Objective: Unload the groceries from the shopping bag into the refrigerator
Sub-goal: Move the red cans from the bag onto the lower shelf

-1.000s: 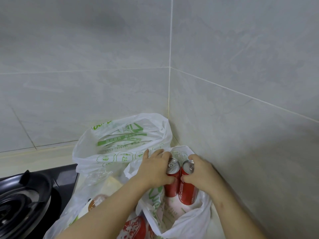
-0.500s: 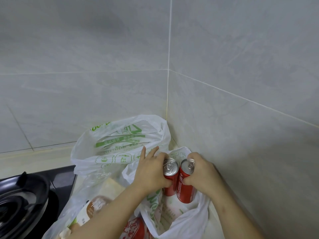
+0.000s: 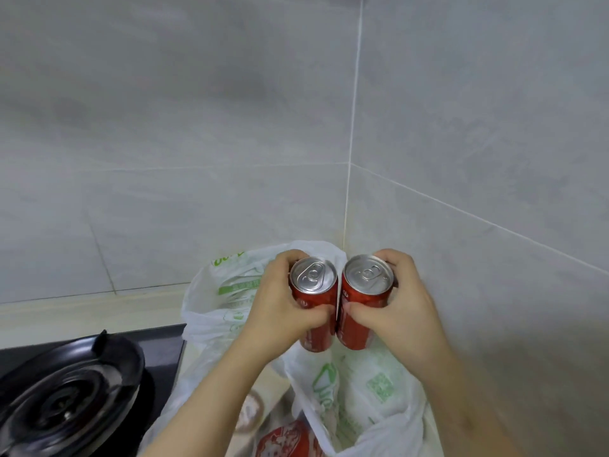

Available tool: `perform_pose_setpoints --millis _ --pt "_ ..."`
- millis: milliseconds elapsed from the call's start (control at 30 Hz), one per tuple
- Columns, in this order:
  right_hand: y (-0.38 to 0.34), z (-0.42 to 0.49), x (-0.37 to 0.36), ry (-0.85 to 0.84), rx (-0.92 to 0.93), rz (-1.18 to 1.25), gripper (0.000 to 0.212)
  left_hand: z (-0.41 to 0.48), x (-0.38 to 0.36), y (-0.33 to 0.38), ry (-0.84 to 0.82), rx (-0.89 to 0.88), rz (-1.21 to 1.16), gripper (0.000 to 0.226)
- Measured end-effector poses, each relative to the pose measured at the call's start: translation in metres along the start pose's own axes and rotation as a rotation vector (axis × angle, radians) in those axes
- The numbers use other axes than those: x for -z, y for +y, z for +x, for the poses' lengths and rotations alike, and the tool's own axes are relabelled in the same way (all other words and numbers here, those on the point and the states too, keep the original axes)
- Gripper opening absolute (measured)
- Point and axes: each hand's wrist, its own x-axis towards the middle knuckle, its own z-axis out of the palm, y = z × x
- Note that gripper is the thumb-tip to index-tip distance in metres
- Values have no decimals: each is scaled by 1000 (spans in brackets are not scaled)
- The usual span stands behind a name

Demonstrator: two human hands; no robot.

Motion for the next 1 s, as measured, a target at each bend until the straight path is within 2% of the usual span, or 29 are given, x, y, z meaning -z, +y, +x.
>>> perform_pose_setpoints --millis 200,333,533,767,1000 --pt "-32 -14 -45 -150 79 49 56 -32 62 6 173 64 79 59" --pt "-56 -24 -96 -269 124 84 56 -62 115 4 307 126 159 69" --pt "-95 -48 -181 -485 184 168 59 -118 199 13 527 216 261 69" --pt "-139 -94 -260 -809 238 329 58 -196 269 33 793 296 367 67" --pt "-169 -157 -288 -1198 334 489 57 -286 269 73 1134 382 487 61"
